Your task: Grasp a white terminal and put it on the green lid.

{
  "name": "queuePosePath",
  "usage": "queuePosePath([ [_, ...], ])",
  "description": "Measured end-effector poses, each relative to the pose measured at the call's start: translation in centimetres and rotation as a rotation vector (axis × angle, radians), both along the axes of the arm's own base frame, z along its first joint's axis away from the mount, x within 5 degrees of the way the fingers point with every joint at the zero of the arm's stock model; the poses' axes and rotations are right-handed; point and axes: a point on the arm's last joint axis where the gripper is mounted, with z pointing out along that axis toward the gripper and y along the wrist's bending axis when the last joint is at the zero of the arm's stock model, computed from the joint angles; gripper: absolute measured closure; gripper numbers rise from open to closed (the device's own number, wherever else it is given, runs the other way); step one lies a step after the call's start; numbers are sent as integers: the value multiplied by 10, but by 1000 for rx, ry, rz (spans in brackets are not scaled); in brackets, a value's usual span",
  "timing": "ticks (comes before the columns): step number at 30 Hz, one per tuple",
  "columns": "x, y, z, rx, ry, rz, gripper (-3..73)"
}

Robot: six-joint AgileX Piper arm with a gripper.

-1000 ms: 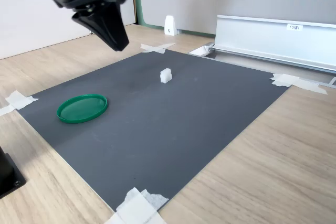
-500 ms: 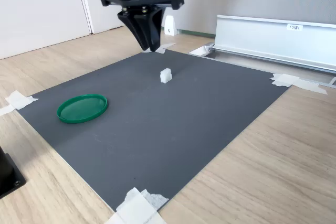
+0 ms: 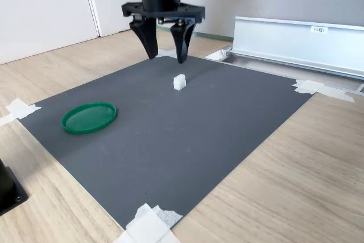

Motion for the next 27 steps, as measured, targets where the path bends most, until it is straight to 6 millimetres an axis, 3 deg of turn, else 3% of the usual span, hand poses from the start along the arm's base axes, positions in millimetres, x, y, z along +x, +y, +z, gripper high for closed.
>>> queuePosePath([
  [17, 18, 0, -39, -8, 47, -2, 36],
  [27, 24, 0, -48, -8, 29, 8, 37],
])
